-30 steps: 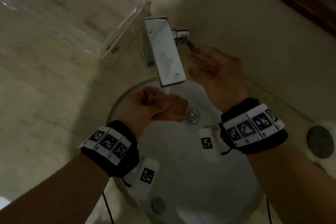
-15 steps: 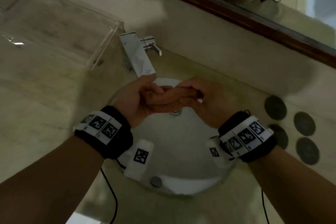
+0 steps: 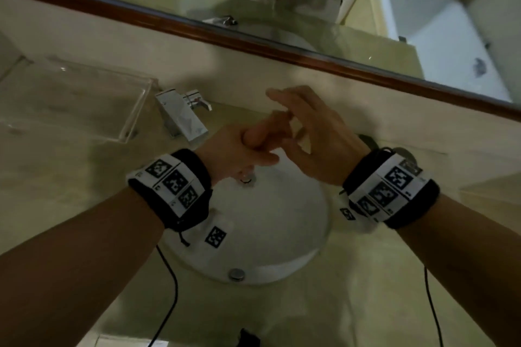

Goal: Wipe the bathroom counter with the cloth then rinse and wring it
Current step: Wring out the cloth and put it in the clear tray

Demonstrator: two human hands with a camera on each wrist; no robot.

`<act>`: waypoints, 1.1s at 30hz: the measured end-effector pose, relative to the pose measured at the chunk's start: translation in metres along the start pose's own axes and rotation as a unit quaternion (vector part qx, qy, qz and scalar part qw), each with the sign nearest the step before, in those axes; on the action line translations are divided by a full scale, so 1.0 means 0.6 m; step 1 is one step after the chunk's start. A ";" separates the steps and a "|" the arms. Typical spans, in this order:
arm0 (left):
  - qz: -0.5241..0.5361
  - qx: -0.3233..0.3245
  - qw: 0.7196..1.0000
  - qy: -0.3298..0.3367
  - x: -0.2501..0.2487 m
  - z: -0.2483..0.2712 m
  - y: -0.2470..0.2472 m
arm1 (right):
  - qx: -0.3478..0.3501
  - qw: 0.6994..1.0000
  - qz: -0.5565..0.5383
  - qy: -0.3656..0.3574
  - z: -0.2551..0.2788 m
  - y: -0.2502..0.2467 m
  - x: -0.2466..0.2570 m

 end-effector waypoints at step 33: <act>-0.704 -0.084 0.705 -0.023 -0.084 0.033 0.124 | 0.346 0.901 -0.125 0.231 0.051 0.013 0.029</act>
Point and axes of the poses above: each hand's wrist, its own z-axis away from the middle knuckle, its own y-axis out of the palm, x = y × z, the point moved 3 cm from there along -z, towards the middle knuckle, and after that the axes turned 9 degrees about x, right-handed, at the moved point
